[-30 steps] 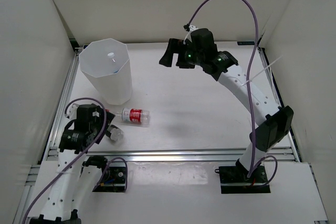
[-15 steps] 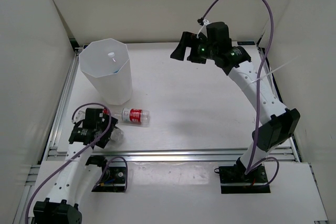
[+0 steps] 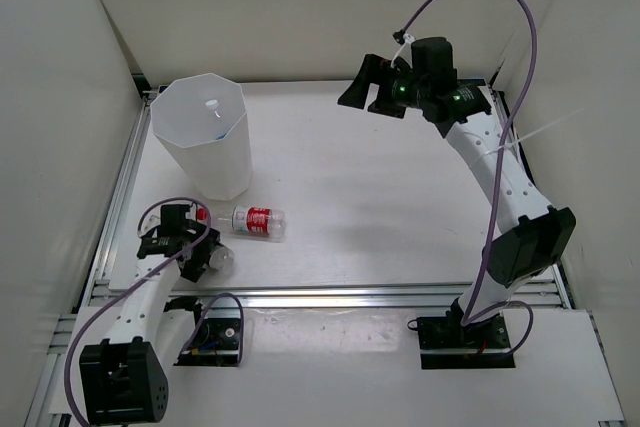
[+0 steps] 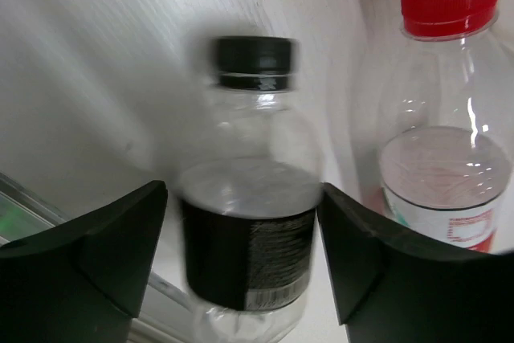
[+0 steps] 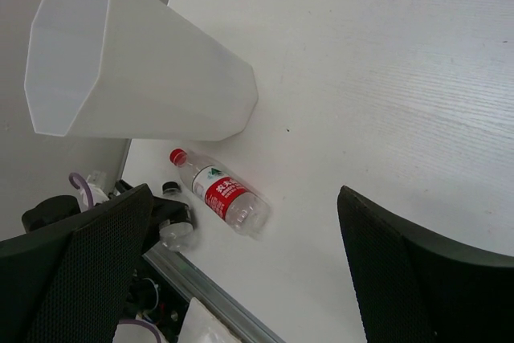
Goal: Put the plastic bottles in the bin
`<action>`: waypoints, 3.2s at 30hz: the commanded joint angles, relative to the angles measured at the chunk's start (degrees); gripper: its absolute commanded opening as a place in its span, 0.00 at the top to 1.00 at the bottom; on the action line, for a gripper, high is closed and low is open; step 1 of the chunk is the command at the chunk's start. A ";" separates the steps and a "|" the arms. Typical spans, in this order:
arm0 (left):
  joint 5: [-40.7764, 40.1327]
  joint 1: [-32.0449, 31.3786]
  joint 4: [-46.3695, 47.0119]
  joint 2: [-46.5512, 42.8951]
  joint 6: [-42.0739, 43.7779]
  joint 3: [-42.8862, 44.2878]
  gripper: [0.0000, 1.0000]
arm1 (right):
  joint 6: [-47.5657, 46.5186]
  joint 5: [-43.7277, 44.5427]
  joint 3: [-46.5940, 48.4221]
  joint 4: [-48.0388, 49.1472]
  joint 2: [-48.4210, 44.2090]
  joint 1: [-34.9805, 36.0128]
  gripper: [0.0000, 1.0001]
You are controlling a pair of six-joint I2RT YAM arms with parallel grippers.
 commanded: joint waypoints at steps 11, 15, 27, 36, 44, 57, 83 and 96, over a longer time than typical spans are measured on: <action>1.85 3.34 -0.74 -2.54 2.81 5.42 0.40 | 0.63 -1.60 0.73 0.67 -1.19 -1.47 0.01; 0.10 3.34 -8.20 -5.52 2.81 12.36 0.43 | 0.63 -1.60 1.87 0.67 -0.65 -1.47 0.01; -7.29 3.34 -7.99 -1.87 2.28 43.89 0.44 | 1.69 -2.65 3.72 0.14 1.72 -1.47 0.01; -5.89 0.09 -1.73 24.97 9.74 71.80 0.40 | 1.69 -4.59 8.12 -2.14 3.57 -1.47 0.01; -3.43 0.09 -1.73 31.30 8.52 76.02 0.00 | -0.42 -4.07 6.63 -3.20 0.67 -2.61 0.01; 5.97 -0.44 3.36 -1.72 4.58 40.28 0.00 | -0.42 -4.59 3.10 -3.20 -0.48 -5.60 0.01; 23.47 1.23 26.57 -0.88 -8.54 -3.44 0.00 | 0.63 -6.79 2.05 -3.20 0.23 -6.12 0.01; 23.39 1.76 31.49 14.33 -4.92 1.84 0.00 | -0.95 -5.20 1.53 -3.72 -0.30 -7.18 0.01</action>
